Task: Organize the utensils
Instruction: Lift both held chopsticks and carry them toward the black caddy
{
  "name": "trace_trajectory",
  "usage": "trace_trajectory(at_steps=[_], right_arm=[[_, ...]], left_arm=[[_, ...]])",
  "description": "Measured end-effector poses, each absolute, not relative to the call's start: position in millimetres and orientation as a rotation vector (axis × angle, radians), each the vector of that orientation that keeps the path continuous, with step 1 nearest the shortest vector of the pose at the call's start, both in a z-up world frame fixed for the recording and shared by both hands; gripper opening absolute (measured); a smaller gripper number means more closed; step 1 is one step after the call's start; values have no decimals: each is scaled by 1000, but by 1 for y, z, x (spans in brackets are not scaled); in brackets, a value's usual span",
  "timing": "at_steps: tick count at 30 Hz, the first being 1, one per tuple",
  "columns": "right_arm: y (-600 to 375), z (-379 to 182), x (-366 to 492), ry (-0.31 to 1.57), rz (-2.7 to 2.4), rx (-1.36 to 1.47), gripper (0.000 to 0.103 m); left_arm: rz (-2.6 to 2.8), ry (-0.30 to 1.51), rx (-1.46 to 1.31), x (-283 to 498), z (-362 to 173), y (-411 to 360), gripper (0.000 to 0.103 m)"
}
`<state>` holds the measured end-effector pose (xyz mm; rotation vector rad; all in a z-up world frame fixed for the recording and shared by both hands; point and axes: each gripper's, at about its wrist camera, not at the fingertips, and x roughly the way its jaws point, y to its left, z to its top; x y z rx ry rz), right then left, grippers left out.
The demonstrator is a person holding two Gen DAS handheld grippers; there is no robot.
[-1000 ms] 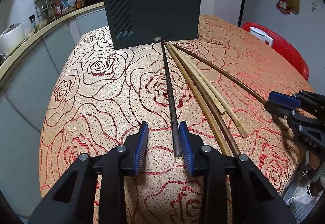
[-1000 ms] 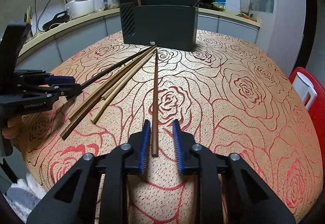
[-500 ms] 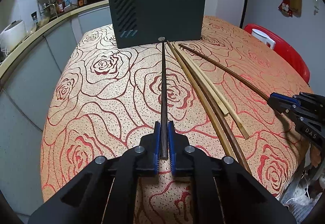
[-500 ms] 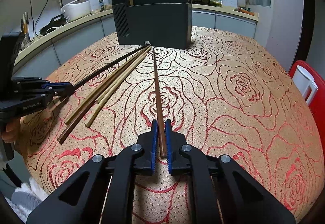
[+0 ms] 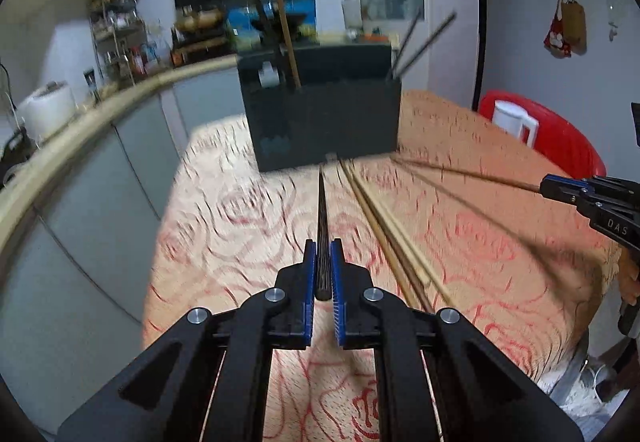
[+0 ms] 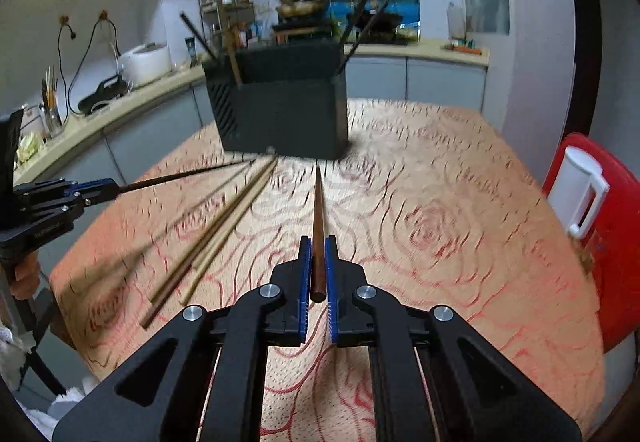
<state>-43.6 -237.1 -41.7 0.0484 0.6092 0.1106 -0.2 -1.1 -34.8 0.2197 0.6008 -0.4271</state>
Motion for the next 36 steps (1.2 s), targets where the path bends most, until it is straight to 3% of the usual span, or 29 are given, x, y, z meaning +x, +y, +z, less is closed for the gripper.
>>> trace_trajectory(at_steps=[16,25,36], right_arm=[[-247,42,-33,395,131,33,8],[-243,56,-19,380,151,29,8],[-245,9,-32,510,194,72,10]], left_arm=[[-403,377,221,14,83,-8,7],[-429,406,166,34,94,-7,7],[-419,429,161,36,85,-4,7]])
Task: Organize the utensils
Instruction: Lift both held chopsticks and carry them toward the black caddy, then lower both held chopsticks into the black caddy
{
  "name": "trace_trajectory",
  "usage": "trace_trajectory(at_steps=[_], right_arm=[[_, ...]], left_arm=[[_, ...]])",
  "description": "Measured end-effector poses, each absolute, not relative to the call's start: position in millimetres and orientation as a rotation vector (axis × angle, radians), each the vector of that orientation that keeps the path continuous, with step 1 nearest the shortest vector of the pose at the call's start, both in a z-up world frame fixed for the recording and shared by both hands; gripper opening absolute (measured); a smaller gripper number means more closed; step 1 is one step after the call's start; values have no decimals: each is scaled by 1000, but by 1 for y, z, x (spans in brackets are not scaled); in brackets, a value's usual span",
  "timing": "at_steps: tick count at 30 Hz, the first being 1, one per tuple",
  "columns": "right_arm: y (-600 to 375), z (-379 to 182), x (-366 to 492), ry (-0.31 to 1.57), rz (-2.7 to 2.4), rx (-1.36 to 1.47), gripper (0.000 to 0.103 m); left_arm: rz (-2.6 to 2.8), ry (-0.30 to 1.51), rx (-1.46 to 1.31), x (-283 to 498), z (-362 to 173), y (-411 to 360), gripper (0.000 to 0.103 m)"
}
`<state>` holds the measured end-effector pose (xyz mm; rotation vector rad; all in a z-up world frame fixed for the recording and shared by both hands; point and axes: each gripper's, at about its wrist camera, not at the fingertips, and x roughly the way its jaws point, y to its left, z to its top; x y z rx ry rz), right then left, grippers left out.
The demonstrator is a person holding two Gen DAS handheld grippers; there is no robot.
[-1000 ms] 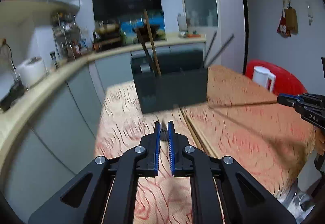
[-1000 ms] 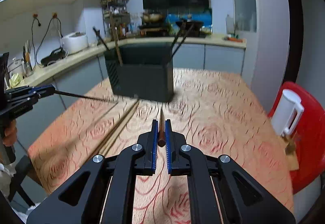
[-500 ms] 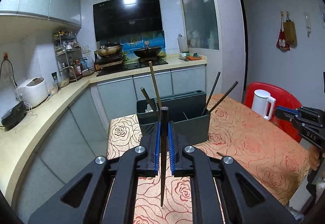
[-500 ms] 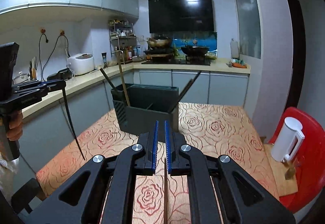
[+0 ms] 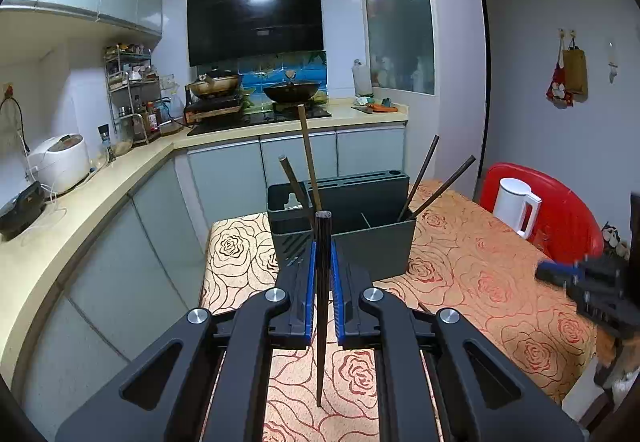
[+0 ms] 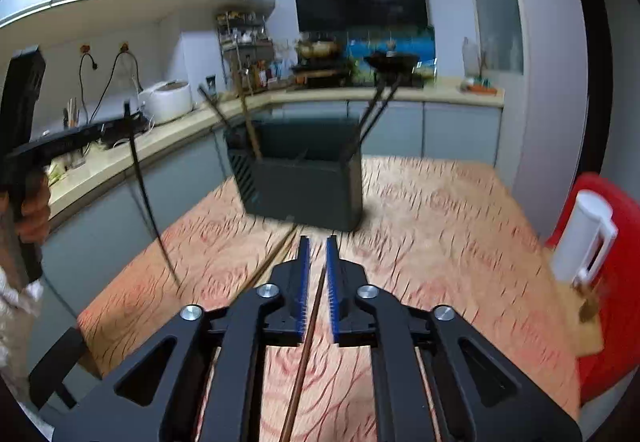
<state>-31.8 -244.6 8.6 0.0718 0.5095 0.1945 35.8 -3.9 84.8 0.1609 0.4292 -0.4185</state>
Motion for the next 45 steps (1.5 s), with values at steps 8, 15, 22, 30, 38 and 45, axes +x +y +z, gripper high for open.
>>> trace_trajectory(at_steps=[8,15,22,30,38,45], right_arm=[[-233,-46,-68,642,186,82,50],[-216,-81,-91,743,214,51,34],[-202,-104,-102,771,189,-26,20],[-201,-104,-104,765,169,-39,9],[-236,-69,-87,737,156,73,8],[-259,-9,-71,607,165,119,7]], left_arm=[[-415,430,165,33,82,-1,7],[-416,428,155,33,83,1,7],[-415,426,156,32,82,0,7],[-413,422,147,30,83,2,7],[-411,424,145,30,83,2,7],[-412,423,145,30,83,2,7]])
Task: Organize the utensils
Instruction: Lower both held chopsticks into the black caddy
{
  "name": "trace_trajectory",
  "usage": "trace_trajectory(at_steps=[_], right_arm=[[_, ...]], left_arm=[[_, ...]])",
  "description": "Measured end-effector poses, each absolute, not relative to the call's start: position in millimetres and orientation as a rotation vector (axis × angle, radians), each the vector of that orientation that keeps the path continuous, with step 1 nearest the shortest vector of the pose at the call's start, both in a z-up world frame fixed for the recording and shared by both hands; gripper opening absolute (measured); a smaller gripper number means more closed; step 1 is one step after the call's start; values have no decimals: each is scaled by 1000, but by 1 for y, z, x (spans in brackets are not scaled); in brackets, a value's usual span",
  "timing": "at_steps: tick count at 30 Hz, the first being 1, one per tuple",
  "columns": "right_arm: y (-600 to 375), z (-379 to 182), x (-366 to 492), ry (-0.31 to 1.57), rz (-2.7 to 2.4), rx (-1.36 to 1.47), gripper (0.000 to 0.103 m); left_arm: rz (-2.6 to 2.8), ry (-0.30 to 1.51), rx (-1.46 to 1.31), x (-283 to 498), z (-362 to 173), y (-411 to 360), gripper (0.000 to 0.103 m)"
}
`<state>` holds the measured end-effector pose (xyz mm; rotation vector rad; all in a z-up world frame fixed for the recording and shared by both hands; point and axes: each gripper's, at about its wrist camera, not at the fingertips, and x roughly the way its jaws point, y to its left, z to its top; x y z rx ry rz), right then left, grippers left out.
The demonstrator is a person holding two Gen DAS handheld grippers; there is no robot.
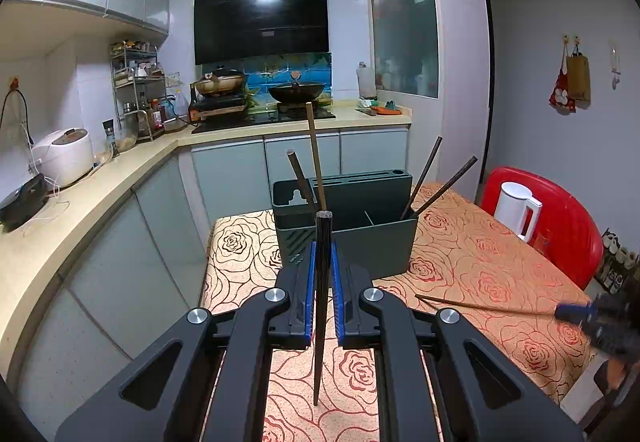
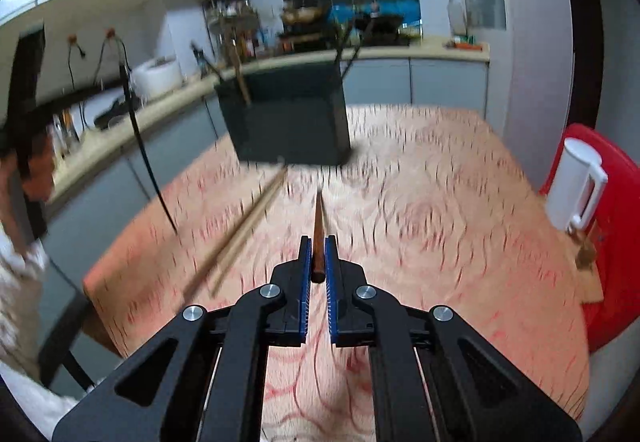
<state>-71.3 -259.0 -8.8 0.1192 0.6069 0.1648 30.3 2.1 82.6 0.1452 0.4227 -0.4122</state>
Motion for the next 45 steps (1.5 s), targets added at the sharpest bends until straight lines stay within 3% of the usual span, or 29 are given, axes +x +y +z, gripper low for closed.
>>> trace_trajectory(at_steps=[12,32,45], right_arm=[[-268,63,-28,438,172,99,7],[-260,87,35,431,185,113,7],[-264,126,41,379,192,114,7]], left_arm=[[-410,424,143,31,82,2,7],[-405,459,109,57,84,4,7],[-437,401,136,63,124,-16,7]])
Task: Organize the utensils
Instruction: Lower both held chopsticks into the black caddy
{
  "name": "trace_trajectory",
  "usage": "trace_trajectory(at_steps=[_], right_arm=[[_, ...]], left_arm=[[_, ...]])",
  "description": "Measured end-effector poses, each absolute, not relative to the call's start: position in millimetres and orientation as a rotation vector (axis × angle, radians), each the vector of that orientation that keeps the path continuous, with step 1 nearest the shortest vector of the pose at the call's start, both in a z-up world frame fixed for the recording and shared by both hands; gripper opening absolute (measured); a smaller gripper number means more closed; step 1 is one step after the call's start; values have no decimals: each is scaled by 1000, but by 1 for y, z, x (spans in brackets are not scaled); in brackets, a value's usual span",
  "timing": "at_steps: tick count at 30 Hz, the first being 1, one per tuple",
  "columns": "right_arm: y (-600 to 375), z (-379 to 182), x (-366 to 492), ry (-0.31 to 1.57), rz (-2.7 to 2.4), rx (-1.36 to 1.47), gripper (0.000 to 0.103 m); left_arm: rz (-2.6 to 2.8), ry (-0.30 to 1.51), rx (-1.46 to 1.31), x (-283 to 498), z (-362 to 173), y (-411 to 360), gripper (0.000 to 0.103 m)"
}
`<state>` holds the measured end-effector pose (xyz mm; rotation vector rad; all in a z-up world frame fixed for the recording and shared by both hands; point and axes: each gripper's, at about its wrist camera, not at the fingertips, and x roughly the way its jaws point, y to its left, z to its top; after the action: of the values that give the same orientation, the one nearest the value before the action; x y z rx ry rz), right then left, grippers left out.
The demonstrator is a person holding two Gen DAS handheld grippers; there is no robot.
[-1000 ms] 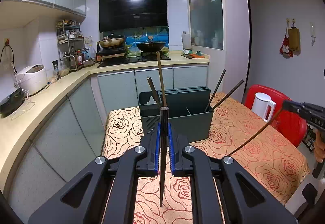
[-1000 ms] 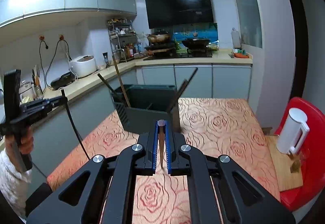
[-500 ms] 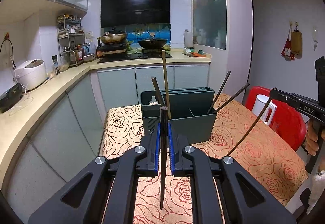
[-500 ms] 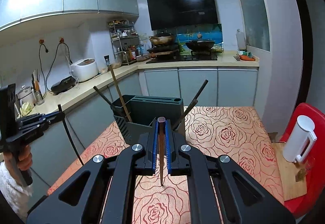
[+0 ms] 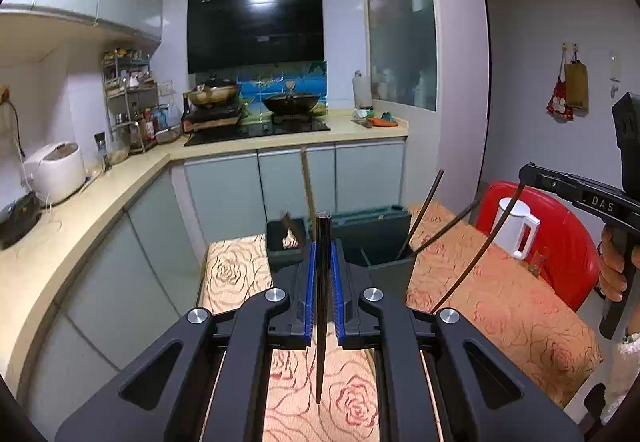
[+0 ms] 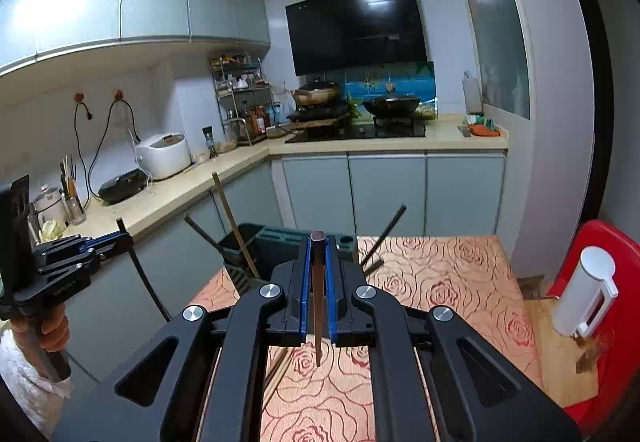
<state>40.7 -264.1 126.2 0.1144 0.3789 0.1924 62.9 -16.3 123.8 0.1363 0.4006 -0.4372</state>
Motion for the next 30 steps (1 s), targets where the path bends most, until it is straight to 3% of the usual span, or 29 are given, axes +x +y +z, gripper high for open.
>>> trace_trajectory(at_steps=[20,30], right_arm=[[-268,189,84,282,151,145,7],[-271,188,126,282,131,174,7]], left_arm=[[-410,285,44,140,209,-75,7],[-384,321,10,186,187,-96,7]])
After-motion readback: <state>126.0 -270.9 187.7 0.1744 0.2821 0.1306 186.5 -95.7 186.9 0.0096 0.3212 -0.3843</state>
